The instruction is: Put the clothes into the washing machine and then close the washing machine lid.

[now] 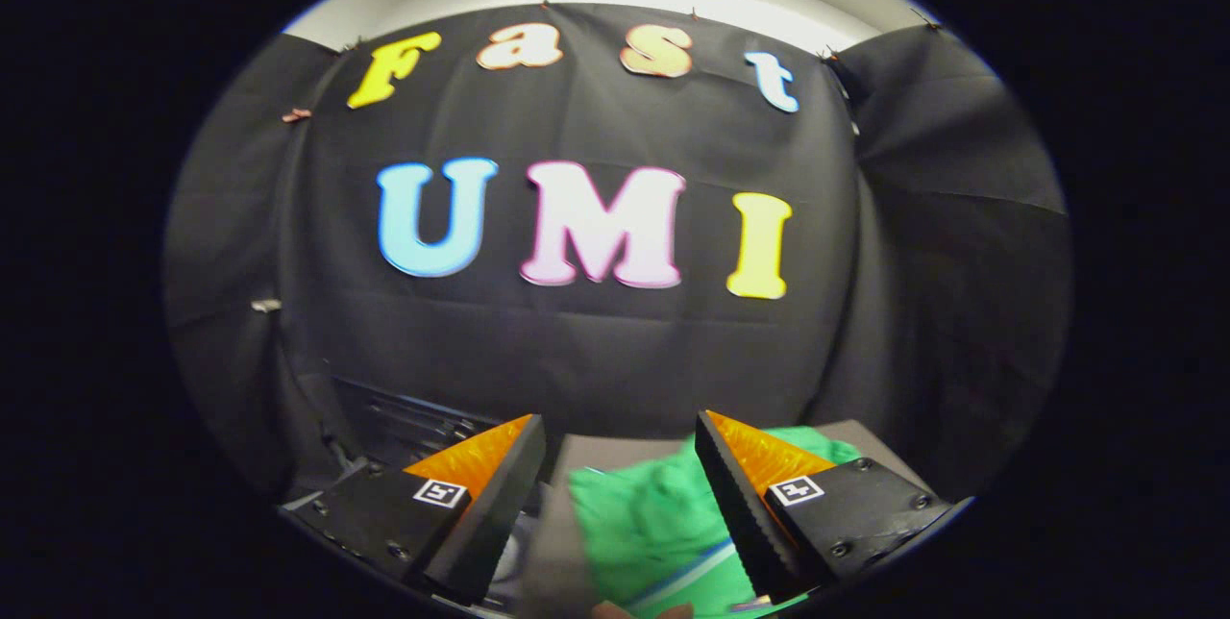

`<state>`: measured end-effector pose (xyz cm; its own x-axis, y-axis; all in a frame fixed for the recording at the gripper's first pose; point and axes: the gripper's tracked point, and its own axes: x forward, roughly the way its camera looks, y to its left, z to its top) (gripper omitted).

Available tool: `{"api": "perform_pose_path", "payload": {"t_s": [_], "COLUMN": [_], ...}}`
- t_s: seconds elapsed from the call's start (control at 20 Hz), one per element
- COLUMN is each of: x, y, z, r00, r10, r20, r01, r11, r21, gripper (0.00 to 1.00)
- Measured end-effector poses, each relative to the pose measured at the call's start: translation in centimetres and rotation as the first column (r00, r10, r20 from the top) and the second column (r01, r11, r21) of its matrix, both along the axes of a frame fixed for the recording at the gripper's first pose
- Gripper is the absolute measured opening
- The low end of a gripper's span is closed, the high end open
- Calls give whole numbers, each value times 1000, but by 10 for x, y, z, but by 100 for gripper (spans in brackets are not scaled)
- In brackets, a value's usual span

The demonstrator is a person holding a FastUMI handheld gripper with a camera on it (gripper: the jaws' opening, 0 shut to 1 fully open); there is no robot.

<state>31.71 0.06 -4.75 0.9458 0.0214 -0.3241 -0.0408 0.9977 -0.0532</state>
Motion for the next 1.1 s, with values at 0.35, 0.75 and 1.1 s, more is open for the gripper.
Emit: {"api": "perform_pose_path", "payload": {"t_s": [0.35,0.75,1.1], "x": [-11,5,10], "y": [-63,-56,29], "z": [-110,-93,-39], "r00": [890,912,943], "r10": [-88,-94,43], "r20": [-448,-400,-330], "r01": [106,107,42], "r11": [994,994,968], "r21": [14,9,246], "gripper": [99,28,12]}}
